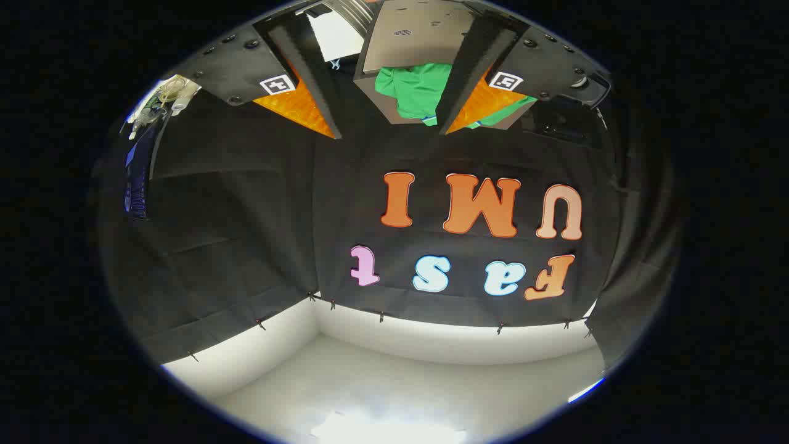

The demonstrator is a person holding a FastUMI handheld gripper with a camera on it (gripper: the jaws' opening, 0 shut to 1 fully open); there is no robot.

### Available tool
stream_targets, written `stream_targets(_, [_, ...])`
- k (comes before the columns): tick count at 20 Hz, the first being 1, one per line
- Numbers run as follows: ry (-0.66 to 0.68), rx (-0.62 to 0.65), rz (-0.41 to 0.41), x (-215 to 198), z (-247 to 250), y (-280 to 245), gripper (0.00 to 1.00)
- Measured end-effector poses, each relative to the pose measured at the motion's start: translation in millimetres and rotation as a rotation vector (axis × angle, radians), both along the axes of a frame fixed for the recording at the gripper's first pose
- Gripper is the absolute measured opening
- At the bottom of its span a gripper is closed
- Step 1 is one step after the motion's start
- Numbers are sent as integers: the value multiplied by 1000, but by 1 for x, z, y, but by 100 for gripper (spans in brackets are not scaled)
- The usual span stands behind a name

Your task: Put the clothes into the washing machine and then close the washing machine lid.

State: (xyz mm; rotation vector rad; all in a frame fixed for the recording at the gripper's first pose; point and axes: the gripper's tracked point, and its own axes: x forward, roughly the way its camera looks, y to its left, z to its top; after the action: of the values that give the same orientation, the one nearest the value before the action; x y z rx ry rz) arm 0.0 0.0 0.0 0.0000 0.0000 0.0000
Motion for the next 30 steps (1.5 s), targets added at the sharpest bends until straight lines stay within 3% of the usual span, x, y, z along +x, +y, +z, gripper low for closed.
stream_targets(15, [16,11,78,12,-2,34,98])
stream_targets(20, [33,94,70,18,-6,38,98])
stream_targets(22, [57,109,106,22,-9,52,98])
stream_targets(27, [125,80,156,46,-5,79,98])
stream_targets(30, [190,48,125,82,-9,85,98])
